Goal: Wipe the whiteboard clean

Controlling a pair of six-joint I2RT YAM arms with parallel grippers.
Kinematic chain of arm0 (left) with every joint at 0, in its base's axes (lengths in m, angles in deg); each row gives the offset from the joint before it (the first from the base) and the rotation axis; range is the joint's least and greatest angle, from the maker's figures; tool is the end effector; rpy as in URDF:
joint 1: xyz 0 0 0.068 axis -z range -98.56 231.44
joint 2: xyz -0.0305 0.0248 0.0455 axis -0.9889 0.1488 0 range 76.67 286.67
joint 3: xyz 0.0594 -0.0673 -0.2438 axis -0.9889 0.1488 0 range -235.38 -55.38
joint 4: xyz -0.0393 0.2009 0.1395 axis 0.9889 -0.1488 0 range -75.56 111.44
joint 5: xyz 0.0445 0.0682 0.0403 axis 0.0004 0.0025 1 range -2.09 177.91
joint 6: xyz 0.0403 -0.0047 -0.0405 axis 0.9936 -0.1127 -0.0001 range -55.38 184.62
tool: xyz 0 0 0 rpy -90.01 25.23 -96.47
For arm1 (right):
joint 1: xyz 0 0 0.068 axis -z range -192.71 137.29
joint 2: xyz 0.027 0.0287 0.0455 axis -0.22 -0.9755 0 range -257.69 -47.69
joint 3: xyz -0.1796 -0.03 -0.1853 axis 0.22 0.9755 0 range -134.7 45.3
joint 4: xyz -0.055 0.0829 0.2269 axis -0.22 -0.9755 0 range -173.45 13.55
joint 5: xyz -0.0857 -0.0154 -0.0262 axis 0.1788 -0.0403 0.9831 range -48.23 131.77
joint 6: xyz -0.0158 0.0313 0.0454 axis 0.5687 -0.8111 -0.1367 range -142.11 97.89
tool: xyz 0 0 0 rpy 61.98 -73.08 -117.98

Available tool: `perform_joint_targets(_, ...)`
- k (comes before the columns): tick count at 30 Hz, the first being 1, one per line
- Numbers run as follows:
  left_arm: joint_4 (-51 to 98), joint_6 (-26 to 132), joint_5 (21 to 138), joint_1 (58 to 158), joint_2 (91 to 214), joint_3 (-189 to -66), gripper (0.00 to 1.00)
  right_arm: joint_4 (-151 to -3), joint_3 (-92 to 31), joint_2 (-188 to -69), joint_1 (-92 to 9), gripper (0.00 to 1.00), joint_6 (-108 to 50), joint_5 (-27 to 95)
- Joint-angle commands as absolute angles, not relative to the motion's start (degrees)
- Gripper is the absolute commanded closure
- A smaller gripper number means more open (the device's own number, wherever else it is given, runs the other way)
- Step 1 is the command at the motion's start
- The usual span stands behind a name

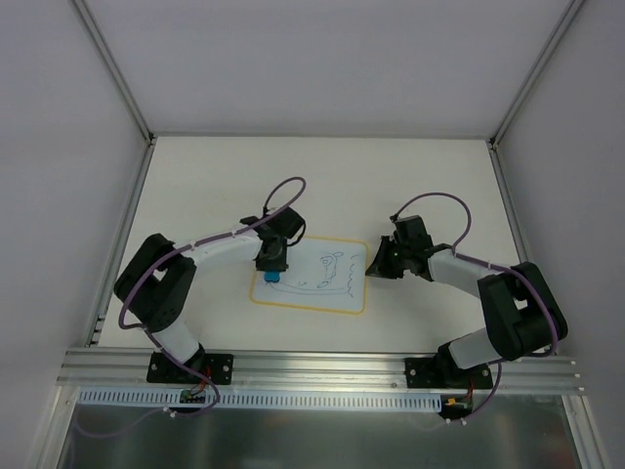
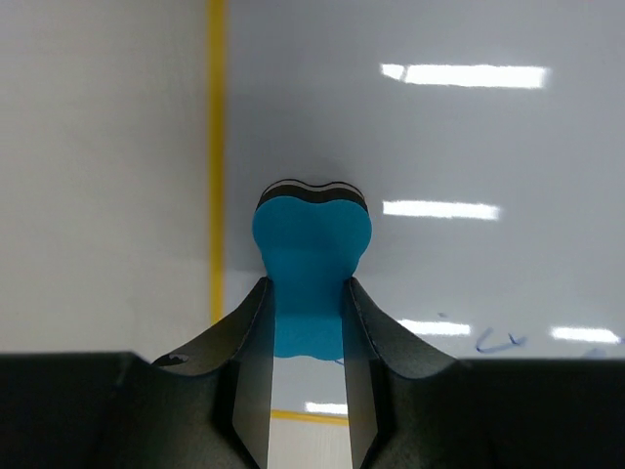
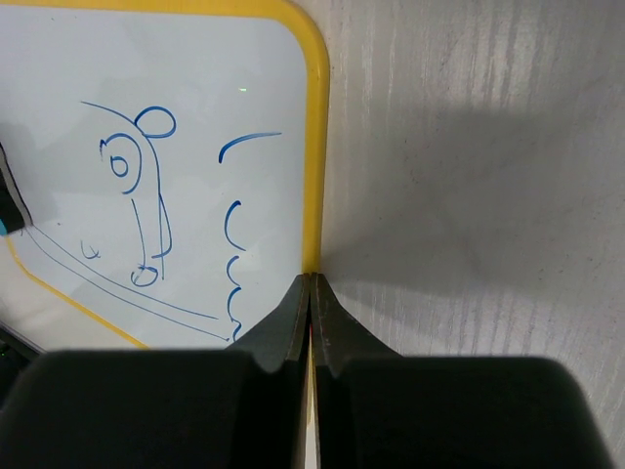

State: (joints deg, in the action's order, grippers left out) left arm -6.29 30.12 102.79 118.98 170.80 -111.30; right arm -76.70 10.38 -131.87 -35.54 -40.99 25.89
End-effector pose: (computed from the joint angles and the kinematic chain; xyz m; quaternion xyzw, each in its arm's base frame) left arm 0.2459 -0.1759 0.1647 -0.0013 0.9702 -0.0191 0.2417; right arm 0.2387 0.1126 0.1413 -0.0798 0.9270 0.2431 0.2741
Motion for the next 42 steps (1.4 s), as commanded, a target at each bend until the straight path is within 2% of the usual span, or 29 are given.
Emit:
perform_joint_targets(1,-16.0,25.95,96.0,127.48,177.82,-113.37,1.0,-82.16,11.46,-133.38,-36.08,1.0,-39.51,30.87)
perform_joint_targets(7,-16.09,23.93,92.92,135.48,184.51,-123.04,1.0,-82.25,11.98,-132.77,-36.26,1.0,-39.69,31.22)
perform_joint_targets(14,-16.88,22.79,93.26,136.99,184.35,-122.54,1.0,-82.16,11.72,-132.86,-36.26,1.0,-39.78,31.13)
perform_joint_targets(22,-17.15,20.76,101.18,124.54,172.92,-106.38,1.0,-81.9,11.72,-132.94,-36.17,1.0,-39.6,30.78)
perform_joint_targets(32,-17.85,24.89,104.78,113.53,167.37,-102.76,1.0,-81.55,12.07,-132.59,-36.26,1.0,-39.51,30.7)
perform_joint_targets(39,-18.03,24.63,104.53,113.25,170.62,-104.68,1.0,-81.02,12.16,-132.94,-36.35,1.0,-39.43,30.34)
perform_joint_targets(42,-18.11,24.81,103.82,119.04,173.08,-110.03,1.0,-80.93,12.07,-133.03,-36.17,1.0,-39.43,30.17)
